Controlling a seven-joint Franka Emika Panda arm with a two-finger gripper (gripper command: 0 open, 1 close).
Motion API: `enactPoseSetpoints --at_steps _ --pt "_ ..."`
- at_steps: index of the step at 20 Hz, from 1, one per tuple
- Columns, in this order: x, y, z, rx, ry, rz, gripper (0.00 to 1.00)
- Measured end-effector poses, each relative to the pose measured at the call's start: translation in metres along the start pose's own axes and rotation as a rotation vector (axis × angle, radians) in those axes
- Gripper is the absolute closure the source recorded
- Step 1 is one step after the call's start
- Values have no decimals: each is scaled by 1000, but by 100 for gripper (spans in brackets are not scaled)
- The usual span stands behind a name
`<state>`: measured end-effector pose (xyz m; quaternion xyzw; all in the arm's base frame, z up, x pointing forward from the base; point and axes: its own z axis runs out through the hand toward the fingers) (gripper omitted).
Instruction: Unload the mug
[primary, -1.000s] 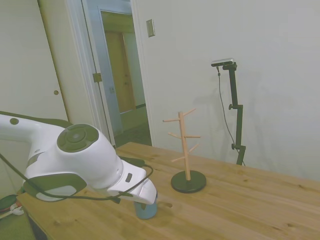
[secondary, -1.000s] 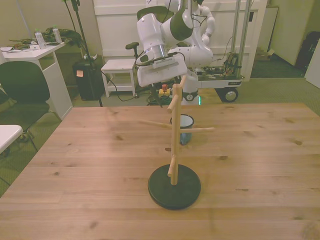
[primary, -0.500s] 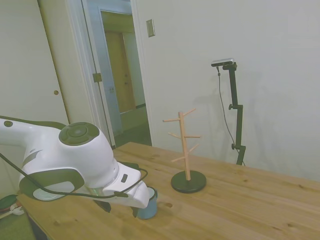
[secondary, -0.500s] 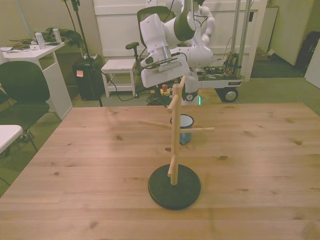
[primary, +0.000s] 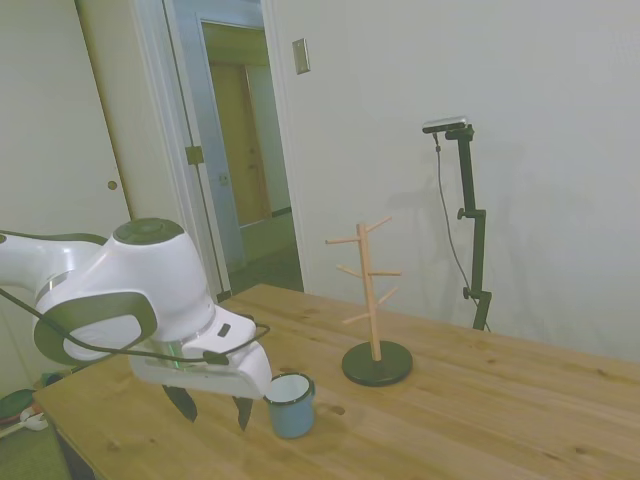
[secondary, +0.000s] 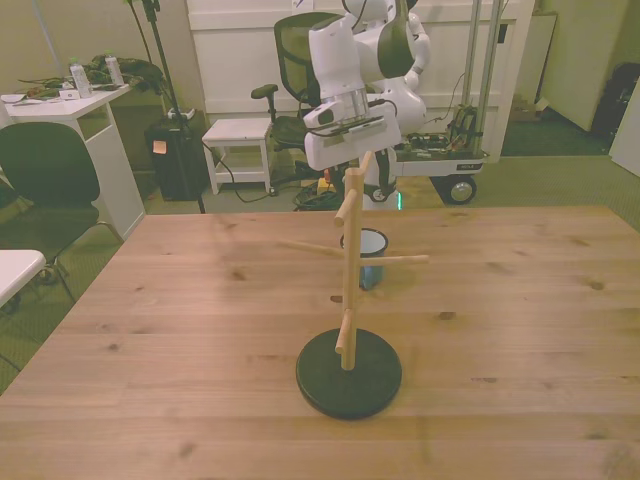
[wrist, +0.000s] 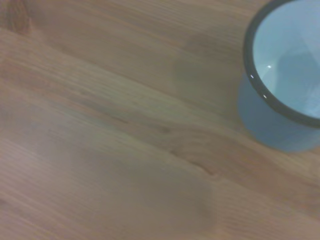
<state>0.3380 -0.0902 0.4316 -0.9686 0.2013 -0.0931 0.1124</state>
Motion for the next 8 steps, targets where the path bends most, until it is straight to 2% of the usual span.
enactPoseSetpoints --at_steps 4,8 --pt "4 -56 -12 -6 33 25 0" --pt "10 -81 -11 -17 36 38 0"
